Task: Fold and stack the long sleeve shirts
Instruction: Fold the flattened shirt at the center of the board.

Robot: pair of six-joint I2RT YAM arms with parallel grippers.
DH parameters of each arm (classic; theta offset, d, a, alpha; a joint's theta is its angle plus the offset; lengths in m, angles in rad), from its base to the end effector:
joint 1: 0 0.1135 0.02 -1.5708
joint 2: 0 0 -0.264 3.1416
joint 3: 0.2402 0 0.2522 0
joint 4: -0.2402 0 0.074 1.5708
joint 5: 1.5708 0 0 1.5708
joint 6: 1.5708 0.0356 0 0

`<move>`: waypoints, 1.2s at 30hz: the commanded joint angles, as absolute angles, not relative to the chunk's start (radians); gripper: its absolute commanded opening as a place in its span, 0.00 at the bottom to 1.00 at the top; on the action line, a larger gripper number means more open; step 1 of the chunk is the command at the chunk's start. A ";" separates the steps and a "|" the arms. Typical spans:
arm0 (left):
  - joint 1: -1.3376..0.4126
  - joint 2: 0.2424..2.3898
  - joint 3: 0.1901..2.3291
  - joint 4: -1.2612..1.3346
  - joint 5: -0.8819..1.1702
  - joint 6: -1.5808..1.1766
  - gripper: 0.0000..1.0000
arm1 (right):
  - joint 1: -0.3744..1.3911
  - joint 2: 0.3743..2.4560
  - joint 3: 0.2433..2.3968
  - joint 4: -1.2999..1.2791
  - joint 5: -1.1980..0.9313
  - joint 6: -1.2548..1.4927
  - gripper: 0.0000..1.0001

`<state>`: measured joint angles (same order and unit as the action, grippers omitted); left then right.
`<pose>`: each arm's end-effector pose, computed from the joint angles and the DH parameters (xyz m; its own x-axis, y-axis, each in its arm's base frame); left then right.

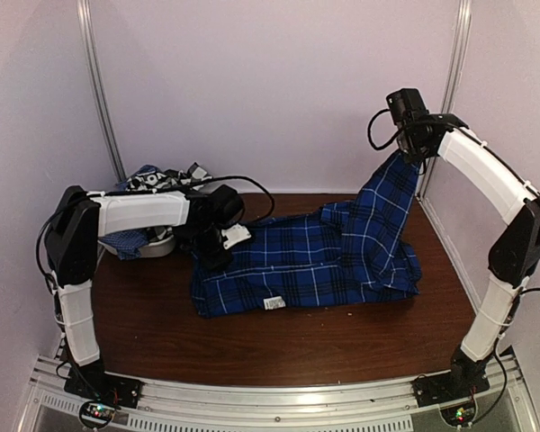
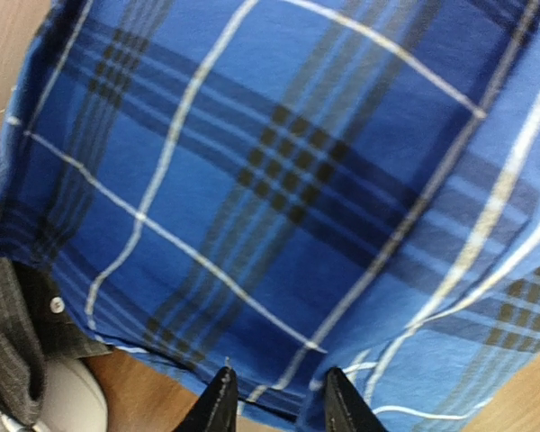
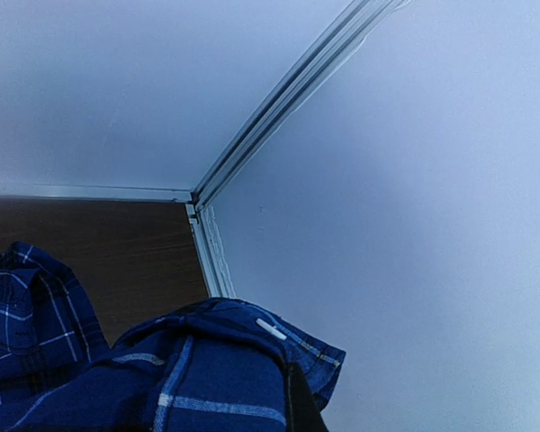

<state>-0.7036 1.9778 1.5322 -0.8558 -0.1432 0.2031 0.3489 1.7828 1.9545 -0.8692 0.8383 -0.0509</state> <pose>0.3087 -0.2552 0.1992 -0.5966 0.7680 -0.2329 0.7471 0.6375 0.1884 0.3677 0.1056 0.4097 -0.6184 -0.2612 -0.7412 0.2758 0.8110 -0.5159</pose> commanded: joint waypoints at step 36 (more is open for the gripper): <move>-0.679 1.689 1.250 -0.315 0.088 -0.264 0.77 | 0.396 2.020 2.213 -0.681 0.922 -0.231 0.03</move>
